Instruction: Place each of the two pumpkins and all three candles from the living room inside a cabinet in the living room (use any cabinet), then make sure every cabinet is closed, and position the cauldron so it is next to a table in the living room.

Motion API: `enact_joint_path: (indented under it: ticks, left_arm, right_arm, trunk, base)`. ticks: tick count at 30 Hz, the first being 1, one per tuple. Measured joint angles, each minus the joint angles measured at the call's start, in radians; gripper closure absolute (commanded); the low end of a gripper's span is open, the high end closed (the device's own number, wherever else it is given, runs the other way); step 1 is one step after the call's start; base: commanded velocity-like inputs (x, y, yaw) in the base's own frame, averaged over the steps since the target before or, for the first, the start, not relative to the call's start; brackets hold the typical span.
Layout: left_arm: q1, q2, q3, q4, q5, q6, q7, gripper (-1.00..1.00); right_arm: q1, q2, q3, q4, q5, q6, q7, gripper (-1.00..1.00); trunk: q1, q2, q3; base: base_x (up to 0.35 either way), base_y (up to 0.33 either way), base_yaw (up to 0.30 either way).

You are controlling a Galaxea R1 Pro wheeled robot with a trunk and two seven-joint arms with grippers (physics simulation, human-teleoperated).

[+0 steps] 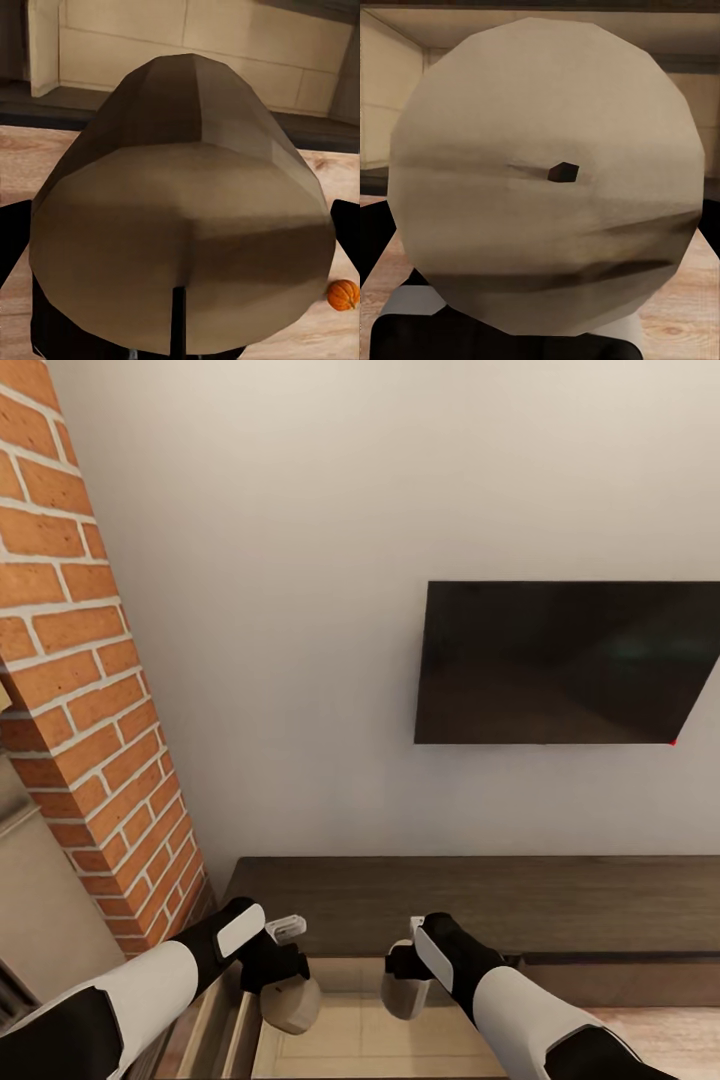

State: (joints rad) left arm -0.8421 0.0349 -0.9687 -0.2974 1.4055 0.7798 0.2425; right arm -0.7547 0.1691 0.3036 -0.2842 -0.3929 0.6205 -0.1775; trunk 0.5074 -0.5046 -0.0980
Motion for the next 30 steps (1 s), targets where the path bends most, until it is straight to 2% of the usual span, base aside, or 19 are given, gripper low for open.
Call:
enact_joint_path:
  ticks: [10,23,30]
  left_arm:
    - [0.0,-0.004,-0.002,0.0,0.001,-0.002,0.0,1.0]
    - [0.0,-0.003,-0.003,0.0,0.002,-0.001,-0.004,1.0]
    - [0.0,-0.001,-0.003,0.0,0.003,-0.002,-0.005,1.0]
  right_arm:
    - [0.0,0.004,0.0,0.0,-0.002,0.0,0.0,1.0]
    - [0.0,0.001,0.0,0.0,-0.003,0.001,0.001,1.0]
    - [0.0,0.004,0.0,0.001,-0.005,0.001,0.001,1.0]
  trunk:
    - [0.038,-0.07,-0.031]
    - [0.038,-0.07,-0.032]
    - [0.038,-0.07,-0.04]
  base:
    - [0.0,0.0,0.0]
    - [0.0,0.0,0.0]
    - [0.0,0.0,0.0]
